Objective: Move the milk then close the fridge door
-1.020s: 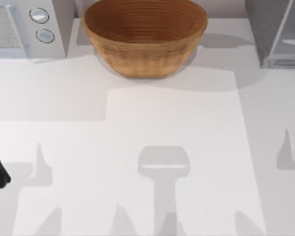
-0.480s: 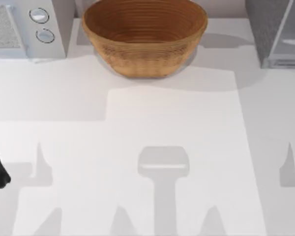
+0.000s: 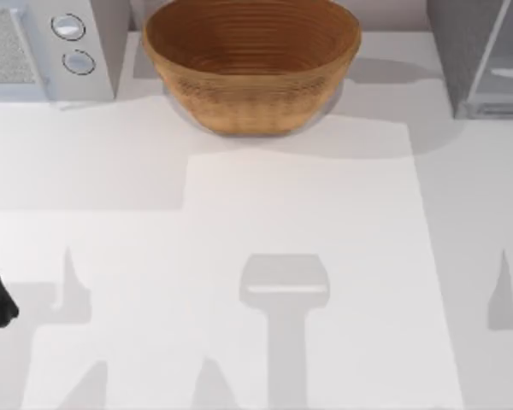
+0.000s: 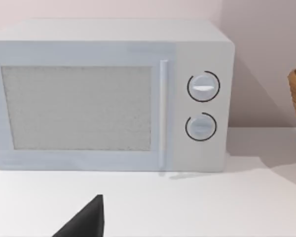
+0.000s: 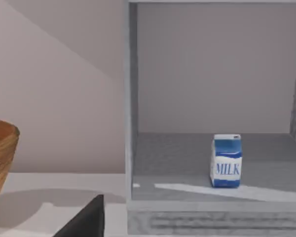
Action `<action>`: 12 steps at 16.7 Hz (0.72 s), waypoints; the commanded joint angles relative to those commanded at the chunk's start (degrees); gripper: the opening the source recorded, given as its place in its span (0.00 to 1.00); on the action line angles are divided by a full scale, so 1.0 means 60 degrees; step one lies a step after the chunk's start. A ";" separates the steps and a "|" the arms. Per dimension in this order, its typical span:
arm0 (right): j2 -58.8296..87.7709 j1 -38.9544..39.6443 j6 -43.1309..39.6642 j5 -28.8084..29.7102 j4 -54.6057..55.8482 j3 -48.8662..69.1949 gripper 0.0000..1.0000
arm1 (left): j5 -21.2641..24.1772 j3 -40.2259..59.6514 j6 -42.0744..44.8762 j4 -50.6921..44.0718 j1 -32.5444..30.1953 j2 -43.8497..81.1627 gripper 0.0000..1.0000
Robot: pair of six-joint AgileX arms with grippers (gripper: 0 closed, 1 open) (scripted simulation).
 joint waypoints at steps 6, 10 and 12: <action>-0.2574 -0.0025 -0.0050 0.0056 -0.5404 0.2050 1.00 | 0.0000 0.0000 0.0000 0.0000 0.0000 0.0000 1.00; -0.4179 -0.0022 -0.0063 0.0074 -0.9048 0.3338 1.00 | 0.0000 0.0000 0.0000 0.0000 0.0000 0.0000 1.00; -0.4883 -0.0014 -0.0071 0.0076 -1.0339 0.3919 1.00 | 0.0000 0.0000 0.0000 0.0000 0.0000 0.0000 1.00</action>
